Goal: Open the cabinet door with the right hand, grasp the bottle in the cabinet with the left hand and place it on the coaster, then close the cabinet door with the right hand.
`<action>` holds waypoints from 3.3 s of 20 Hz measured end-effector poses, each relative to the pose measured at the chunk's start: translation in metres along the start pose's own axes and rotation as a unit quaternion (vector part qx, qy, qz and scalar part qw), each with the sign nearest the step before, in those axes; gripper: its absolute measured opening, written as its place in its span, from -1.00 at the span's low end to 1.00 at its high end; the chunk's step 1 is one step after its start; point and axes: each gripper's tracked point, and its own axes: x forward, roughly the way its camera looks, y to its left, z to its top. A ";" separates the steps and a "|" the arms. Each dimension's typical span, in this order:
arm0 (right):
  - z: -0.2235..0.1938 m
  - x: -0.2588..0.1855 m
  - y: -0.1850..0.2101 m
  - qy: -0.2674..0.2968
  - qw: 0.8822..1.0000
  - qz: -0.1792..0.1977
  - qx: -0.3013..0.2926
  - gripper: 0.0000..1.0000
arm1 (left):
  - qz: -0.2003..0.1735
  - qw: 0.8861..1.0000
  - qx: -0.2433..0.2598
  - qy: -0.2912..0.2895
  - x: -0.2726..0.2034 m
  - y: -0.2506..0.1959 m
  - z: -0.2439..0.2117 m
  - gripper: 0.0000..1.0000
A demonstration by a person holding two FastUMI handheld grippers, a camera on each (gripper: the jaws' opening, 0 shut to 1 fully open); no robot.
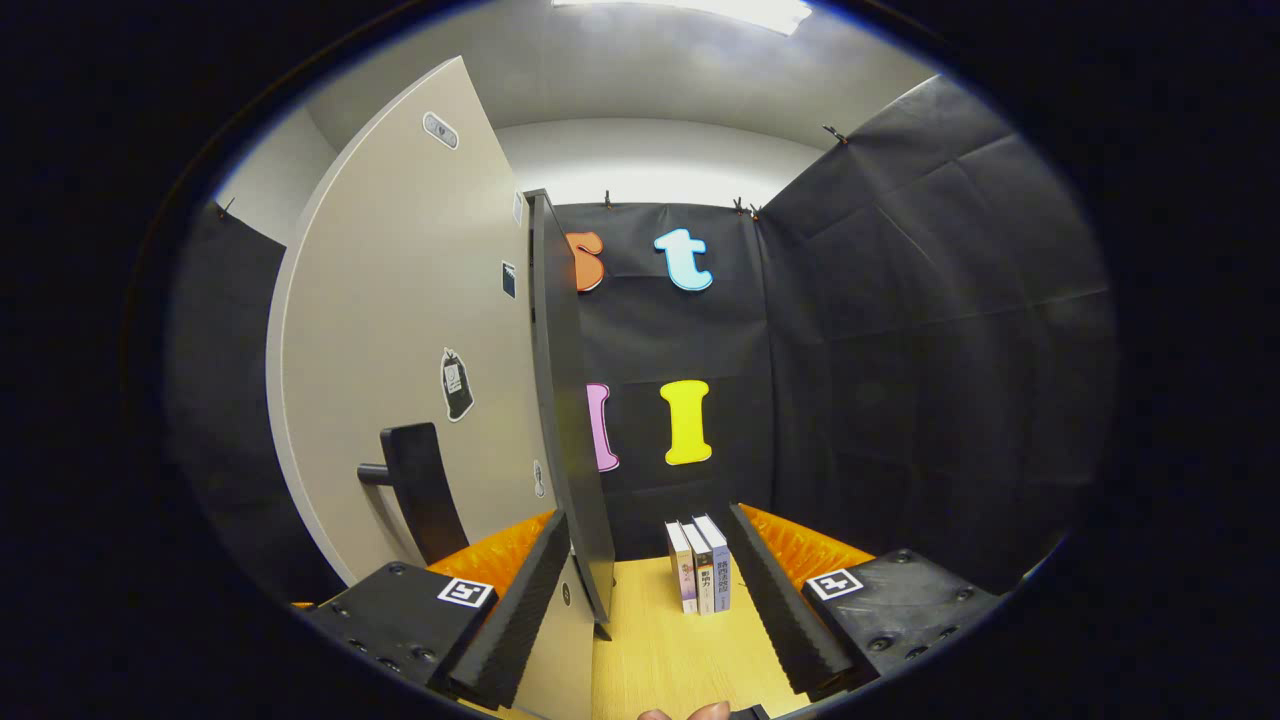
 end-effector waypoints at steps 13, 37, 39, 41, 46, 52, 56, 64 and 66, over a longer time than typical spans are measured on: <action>-0.004 -0.012 0.001 0.015 0.999 -0.031 0.006 0.94 | 0.013 1.000 -0.004 -0.005 0.004 -0.017 0.131 0.90; -0.036 -0.008 0.171 0.043 0.999 0.024 -0.005 0.95 | -0.004 1.000 -0.007 0.009 0.001 0.003 0.149 0.90; -0.039 -0.003 0.183 0.044 0.998 0.034 -0.002 0.95 | -0.005 1.000 -0.007 0.009 0.003 0.005 0.151 0.90; -0.041 0.000 0.197 0.046 0.998 0.046 0.000 0.95 | -0.009 1.000 -0.008 0.011 0.004 0.004 0.150 0.90; -0.038 0.011 0.235 0.031 0.997 0.076 -0.001 0.95 | -0.017 1.000 -0.006 0.009 0.010 0.002 0.153 0.91; -0.053 0.018 0.264 0.044 0.993 0.112 -0.012 0.95 | -0.019 1.000 -0.013 0.013 0.016 0.001 0.150 0.90; -0.050 0.018 0.259 0.037 0.994 0.106 -0.017 0.95 | -0.024 1.000 -0.012 0.010 0.017 -0.002 0.154 0.87; -0.061 0.005 0.232 0.041 0.995 0.082 -0.036 0.95 | -0.040 0.999 -0.006 0.000 0.012 -0.020 0.165 0.91; -0.062 0.000 0.224 0.038 0.996 0.074 -0.034 0.95 | -0.043 0.999 -0.001 -0.004 0.008 -0.023 0.170 0.91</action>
